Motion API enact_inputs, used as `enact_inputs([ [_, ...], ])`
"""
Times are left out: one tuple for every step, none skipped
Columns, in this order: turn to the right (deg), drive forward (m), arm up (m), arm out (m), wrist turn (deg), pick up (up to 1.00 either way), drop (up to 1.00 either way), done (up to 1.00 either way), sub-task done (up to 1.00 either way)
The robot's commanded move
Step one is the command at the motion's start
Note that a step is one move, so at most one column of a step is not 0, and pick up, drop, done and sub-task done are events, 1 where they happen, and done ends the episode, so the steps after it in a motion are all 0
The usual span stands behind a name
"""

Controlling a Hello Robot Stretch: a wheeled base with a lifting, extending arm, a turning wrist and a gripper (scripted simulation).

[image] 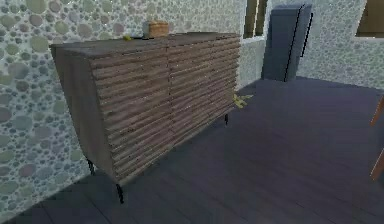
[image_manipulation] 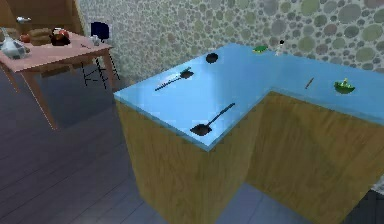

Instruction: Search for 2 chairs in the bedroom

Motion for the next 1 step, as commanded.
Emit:
enact_inputs([
  [24.0,0.0,0.0,0.0,0.0,0.0,0.0,0.0,0.0],
])
